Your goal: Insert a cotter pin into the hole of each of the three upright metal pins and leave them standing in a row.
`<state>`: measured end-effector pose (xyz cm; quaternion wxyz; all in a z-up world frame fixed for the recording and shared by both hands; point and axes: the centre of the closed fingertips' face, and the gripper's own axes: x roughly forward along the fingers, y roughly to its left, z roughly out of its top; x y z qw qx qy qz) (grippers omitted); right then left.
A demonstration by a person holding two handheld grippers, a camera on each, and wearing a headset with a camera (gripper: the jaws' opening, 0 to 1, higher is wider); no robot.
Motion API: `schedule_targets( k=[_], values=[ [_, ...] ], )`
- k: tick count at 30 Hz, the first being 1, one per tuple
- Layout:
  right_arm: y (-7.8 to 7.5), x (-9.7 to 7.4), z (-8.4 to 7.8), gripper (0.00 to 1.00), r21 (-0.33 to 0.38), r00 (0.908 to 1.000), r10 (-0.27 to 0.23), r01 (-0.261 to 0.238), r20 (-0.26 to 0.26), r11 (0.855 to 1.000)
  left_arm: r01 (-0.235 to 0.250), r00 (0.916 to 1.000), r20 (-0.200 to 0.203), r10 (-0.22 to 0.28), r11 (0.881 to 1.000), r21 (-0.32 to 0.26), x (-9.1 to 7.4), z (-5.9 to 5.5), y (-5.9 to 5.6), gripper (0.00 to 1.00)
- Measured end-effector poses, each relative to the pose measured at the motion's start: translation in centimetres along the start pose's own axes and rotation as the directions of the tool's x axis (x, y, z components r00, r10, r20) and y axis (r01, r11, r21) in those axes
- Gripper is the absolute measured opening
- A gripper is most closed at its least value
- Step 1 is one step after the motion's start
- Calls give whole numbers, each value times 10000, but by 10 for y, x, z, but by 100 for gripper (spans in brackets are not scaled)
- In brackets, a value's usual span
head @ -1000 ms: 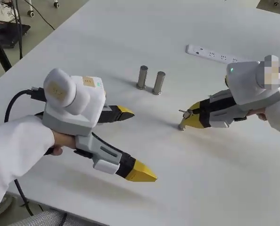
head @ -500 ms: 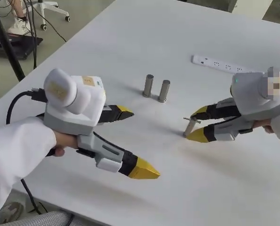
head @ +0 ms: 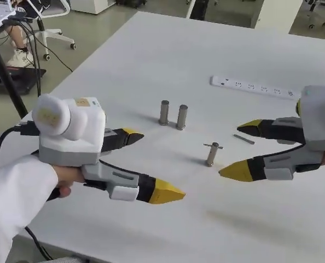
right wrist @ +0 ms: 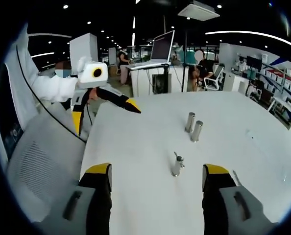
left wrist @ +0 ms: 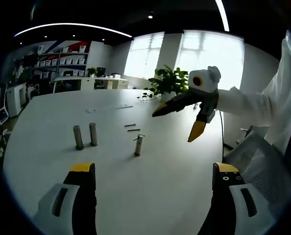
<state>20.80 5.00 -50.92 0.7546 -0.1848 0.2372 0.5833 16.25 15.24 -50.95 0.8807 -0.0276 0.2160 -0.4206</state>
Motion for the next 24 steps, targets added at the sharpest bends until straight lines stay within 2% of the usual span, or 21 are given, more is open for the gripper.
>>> schedule_targets(
  k=[5, 8, 13, 15, 20, 24],
  values=[
    [3, -22, -12, 79, 1247, 9954, -858, 799, 428, 9890, 31, 9999, -119, -32, 9999, -97, 0, -2, -4, 99],
    [2, -32, -21, 81, 1883, 9874, -1476, 1346, 566, 9729, 78, 9999, -153, -80, 9998, -160, -1, -3, -4, 99],
    [6, -43, -34, 84, 2440, 9782, -2023, 1849, 478, 9520, 120, 9990, -430, -132, 9995, -278, -4, -10, 1, 99],
    [6, -47, -37, 84, 2880, 9707, -2340, 2090, 549, 9346, 93, 9989, -462, -107, 9995, -297, -4, -11, 2, 99],
    [10, -51, -42, 86, 3369, 9599, -2720, 2347, 675, 9118, 15, 9992, -396, -29, 9993, -368, -4, -8, 10, 99],
    [17, -47, -48, 89, 3613, 9588, -2777, 2389, 589, 9013, -81, 9985, -543, 67, 9997, -250, -4, -8, 16, 99]
  ],
)
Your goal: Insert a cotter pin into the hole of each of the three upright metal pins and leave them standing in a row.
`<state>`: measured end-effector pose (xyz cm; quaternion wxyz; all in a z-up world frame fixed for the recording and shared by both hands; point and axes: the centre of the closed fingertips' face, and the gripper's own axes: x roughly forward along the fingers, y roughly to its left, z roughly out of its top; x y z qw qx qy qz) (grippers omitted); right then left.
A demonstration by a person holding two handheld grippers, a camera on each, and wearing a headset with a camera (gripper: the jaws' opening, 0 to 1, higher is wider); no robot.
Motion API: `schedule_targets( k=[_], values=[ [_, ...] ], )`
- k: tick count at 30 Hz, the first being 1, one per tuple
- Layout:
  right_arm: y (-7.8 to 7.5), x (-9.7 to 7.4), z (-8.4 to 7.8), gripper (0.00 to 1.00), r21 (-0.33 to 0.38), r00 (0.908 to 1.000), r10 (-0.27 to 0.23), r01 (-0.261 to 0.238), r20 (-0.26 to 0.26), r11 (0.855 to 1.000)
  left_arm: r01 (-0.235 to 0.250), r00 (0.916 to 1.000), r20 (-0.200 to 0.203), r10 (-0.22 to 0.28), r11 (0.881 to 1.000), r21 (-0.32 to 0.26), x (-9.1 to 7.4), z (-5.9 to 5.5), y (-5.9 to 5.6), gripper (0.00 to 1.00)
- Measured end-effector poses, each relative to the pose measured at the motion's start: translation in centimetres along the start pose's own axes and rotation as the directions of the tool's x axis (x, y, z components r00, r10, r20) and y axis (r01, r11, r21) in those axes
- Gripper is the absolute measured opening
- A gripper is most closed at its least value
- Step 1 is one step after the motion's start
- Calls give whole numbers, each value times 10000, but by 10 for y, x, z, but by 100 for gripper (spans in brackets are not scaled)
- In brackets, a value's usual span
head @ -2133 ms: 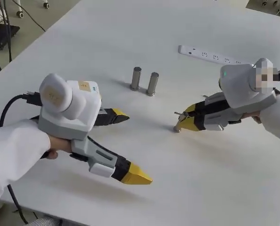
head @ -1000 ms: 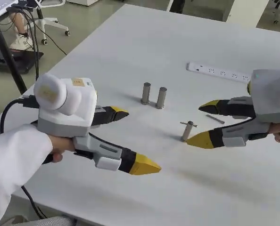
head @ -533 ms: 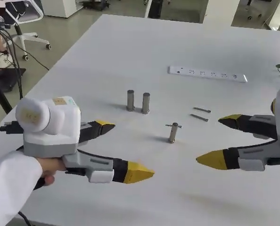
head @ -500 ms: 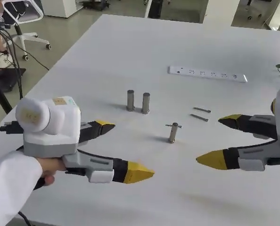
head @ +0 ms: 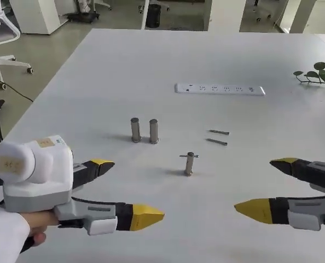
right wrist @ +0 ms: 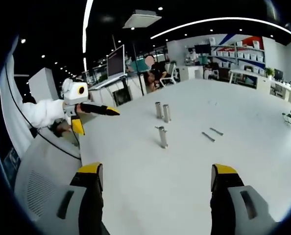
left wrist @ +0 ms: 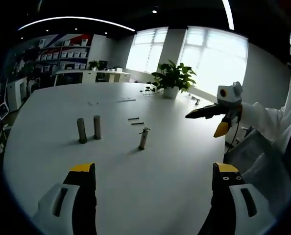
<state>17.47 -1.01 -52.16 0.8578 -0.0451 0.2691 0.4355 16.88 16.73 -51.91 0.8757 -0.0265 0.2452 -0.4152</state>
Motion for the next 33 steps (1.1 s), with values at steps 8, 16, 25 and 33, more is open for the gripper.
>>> schedule_targets(
  k=[8, 16, 25, 33],
  values=[
    [3, -2, -10, 92, 650, 9993, -345, 354, -150, 9973, -717, 9971, -245, 718, 9974, 25, 6, -3, 25, 98],
    [6, 1, -12, 91, 885, 9995, -326, 329, -41, 9955, -1852, 9780, -978, 1844, 9827, 3, 15, -14, 75, 85],
    [-1, -1, -16, 87, 1181, 9990, -440, 439, -16, 9920, -3885, 9188, -189, 3943, 9118, 1331, 30, 29, 147, 57],
    [-8, 3, -16, 85, 1236, 9986, -537, 532, 8, 9909, -3098, 9438, -658, 3240, 9361, 1667, 79, 34, 163, 39]
  ],
)
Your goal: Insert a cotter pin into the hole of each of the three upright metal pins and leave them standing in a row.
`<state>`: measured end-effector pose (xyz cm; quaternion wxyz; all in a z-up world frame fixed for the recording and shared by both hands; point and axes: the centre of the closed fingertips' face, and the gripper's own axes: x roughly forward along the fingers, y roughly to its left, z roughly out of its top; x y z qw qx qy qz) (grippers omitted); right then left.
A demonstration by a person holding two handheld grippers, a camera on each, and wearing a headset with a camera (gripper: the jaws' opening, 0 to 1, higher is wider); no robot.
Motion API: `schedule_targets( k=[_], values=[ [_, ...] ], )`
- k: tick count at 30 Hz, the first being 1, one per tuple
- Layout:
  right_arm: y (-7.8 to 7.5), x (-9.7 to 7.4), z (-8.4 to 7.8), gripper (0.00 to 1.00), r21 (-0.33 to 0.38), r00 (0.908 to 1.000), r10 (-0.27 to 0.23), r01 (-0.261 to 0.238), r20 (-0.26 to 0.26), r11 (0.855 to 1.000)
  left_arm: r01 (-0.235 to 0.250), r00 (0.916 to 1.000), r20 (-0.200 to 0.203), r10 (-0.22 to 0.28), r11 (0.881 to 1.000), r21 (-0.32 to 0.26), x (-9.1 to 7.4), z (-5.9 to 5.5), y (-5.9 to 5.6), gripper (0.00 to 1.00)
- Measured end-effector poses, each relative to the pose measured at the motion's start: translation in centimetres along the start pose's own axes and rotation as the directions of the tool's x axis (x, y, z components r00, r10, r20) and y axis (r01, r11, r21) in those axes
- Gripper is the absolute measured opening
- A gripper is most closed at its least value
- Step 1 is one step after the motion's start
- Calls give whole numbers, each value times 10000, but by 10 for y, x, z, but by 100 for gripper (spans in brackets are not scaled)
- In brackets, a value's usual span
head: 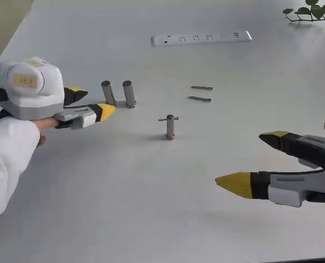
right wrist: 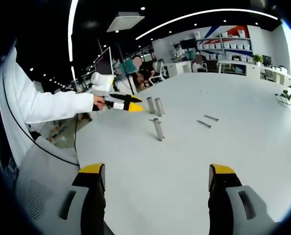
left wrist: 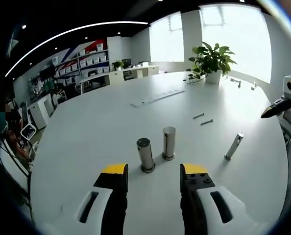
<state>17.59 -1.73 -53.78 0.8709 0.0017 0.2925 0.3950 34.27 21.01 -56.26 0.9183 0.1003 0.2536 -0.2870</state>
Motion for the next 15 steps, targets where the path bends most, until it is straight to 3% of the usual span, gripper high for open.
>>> schedule_targets(
  k=[7, 15],
  values=[
    [3, 5, 0, 85, 138, 9998, 171, -172, 79, 9998, 5, 9995, -307, 1, 9998, 194, 24, 2, 8, 30],
    [1, 5, -1, 84, 256, 9998, 165, -168, 100, 9995, -39, 9992, -386, 40, 10000, 28, 34, 2, 15, 20]
  ],
)
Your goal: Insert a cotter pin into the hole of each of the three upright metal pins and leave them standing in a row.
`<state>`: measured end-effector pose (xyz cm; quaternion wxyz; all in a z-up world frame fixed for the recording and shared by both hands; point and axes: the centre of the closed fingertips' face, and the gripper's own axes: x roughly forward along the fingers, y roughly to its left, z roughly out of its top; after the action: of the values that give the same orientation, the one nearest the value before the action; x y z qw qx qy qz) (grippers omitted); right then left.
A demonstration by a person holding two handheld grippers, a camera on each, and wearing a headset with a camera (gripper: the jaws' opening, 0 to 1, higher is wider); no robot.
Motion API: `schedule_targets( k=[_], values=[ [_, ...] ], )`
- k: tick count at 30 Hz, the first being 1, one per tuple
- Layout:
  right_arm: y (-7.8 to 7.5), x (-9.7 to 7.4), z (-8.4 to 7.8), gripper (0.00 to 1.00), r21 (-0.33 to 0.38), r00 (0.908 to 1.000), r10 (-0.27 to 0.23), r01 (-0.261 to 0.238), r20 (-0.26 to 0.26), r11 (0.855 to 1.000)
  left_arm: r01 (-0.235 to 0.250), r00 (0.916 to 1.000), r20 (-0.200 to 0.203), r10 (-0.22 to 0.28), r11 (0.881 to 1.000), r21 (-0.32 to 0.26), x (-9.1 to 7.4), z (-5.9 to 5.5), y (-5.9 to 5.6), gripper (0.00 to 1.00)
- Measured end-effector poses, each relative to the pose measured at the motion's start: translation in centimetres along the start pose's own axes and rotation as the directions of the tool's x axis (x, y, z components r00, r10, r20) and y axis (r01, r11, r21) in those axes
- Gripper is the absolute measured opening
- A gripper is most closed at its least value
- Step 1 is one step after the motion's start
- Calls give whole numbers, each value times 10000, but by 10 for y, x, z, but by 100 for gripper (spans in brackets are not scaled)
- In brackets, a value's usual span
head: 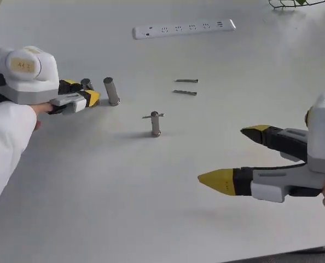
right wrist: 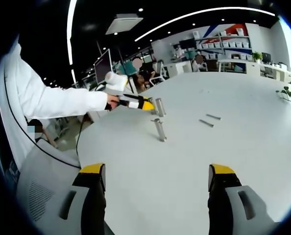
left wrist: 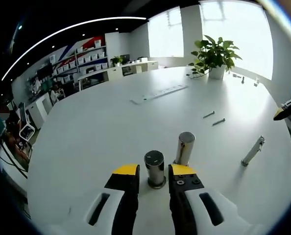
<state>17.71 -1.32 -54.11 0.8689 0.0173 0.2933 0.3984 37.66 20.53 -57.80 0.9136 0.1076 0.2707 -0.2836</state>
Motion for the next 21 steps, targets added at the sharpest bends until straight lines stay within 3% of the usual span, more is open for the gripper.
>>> schedule_targets(
  k=[3, 11, 15, 21],
  values=[
    [-1, 1, -1, 84, 34, 10000, -55, 55, -32, 10000, 154, 9998, -106, -155, 9998, -129, 2, -3, -4, 13],
    [5, 2, -8, 83, 53, 9997, 113, -112, -208, 9999, 167, 9998, -112, -171, 9993, -330, 3, -4, -4, 11],
    [8, 3, -8, 83, 61, 9996, 201, -200, -202, 9998, -211, 9995, -236, 197, 9980, -588, 2, -5, -3, 11],
    [8, 1, -6, 83, 87, 9998, 193, -192, -100, 9998, -401, 9987, -329, 390, 9986, -343, -4, -2, -6, 10]
  ],
)
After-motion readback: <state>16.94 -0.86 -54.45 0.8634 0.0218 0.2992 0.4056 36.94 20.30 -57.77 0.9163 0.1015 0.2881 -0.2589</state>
